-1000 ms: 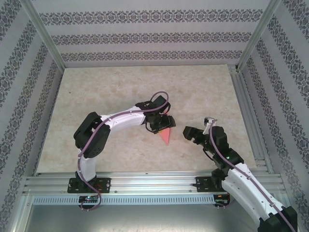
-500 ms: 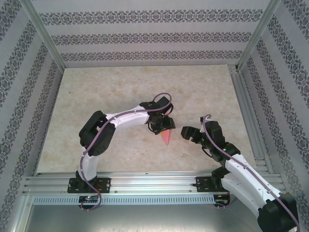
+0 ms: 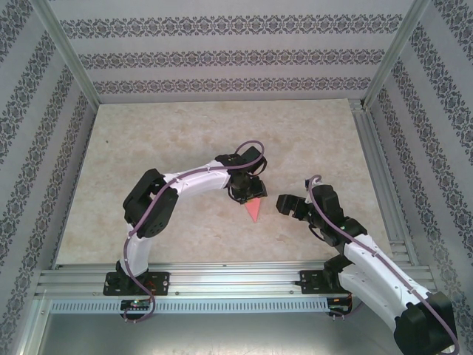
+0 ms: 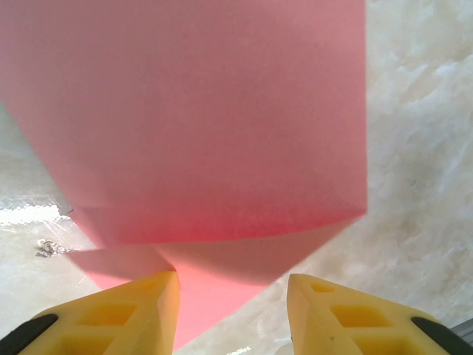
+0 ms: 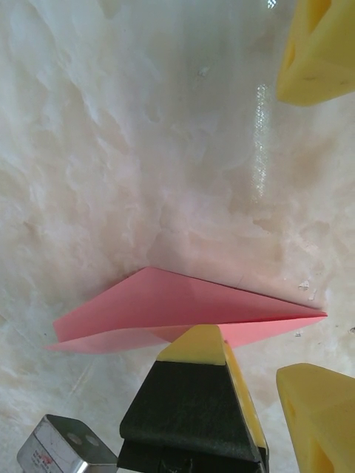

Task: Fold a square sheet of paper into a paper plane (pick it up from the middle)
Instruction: Fold the wing for the fifth time at the center of the table.

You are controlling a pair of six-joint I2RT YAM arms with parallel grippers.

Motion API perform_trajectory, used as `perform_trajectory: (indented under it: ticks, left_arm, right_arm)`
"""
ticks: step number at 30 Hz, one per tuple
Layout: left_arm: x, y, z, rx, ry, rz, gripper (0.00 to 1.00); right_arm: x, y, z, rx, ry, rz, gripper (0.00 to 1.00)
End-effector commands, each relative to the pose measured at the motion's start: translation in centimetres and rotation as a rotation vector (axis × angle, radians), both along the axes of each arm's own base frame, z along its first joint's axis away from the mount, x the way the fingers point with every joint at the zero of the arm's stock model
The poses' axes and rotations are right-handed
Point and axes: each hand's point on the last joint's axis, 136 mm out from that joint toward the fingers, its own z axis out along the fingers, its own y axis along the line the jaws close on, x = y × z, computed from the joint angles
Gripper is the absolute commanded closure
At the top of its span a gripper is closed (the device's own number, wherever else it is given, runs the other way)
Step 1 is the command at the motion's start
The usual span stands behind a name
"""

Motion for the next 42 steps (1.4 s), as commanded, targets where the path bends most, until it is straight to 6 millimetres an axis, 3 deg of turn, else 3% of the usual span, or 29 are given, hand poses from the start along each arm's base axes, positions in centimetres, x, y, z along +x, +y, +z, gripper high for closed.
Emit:
perform_trajectory:
  ticks: [1, 3, 5, 8, 14, 18, 24, 26, 31, 38, 40, 42]
  left_arm:
    - [-0.6, -0.2, -0.8, 0.038, 0.011, -0.04, 0.55]
    - [-0.7, -0.1, -0.8, 0.043, 0.012, -0.042, 0.55]
    - [-0.8, 0.0, -1.0, 0.047, 0.014, -0.042, 0.55]
    - [-0.8, 0.1, -1.2, 0.054, 0.016, -0.048, 0.49]
    - [-0.9, 0.1, -1.0, 0.047, 0.006, -0.057, 0.47]
    - [-1.1, 0.2, -0.6, 0.043, -0.004, -0.071, 0.47]
    - [-1.2, 0.4, 0.1, 0.037, -0.03, -0.083, 0.49]
    - [-1.3, 0.5, -0.1, 0.04, -0.028, -0.083, 0.51]
    - [-1.3, 0.5, -0.3, 0.037, -0.027, -0.08, 0.52]
    - [-1.3, 0.5, -0.1, 0.029, -0.037, -0.083, 0.54]
    - [-1.3, 0.6, -0.1, 0.032, -0.038, -0.087, 0.57]
    - [-1.4, 0.6, -0.1, 0.034, -0.04, -0.092, 0.58]
  right_arm:
    - [0.4, 0.5, 1.1, 0.016, -0.025, 0.031, 0.08]
    - [0.4, 1.3, 1.2, 0.06, -0.019, 0.051, 0.09]
    - [0.4, 2.1, 1.1, 0.104, -0.004, 0.068, 0.16]
    - [0.6, 2.2, 0.6, 0.125, 0.014, 0.056, 0.18]
    - [1.1, 3.1, 0.4, 0.195, 0.042, 0.054, 0.24]
    - [1.3, 3.7, -0.5, 0.273, 0.089, 0.054, 0.35]
    - [3.2, 4.0, -0.6, 0.376, 0.135, 0.013, 0.45]
    - [4.6, 4.6, 0.6, 0.39, 0.124, 0.034, 0.46]
    - [5.9, 4.9, -1.2, 0.354, 0.207, 0.022, 0.46]
    - [8.0, 7.3, -2.2, 0.427, 0.268, 0.088, 0.6]
    - [8.5, 8.1, -2.0, 0.464, 0.269, 0.115, 0.67]
    - [8.8, 8.7, -1.5, 0.49, 0.258, 0.132, 0.68]
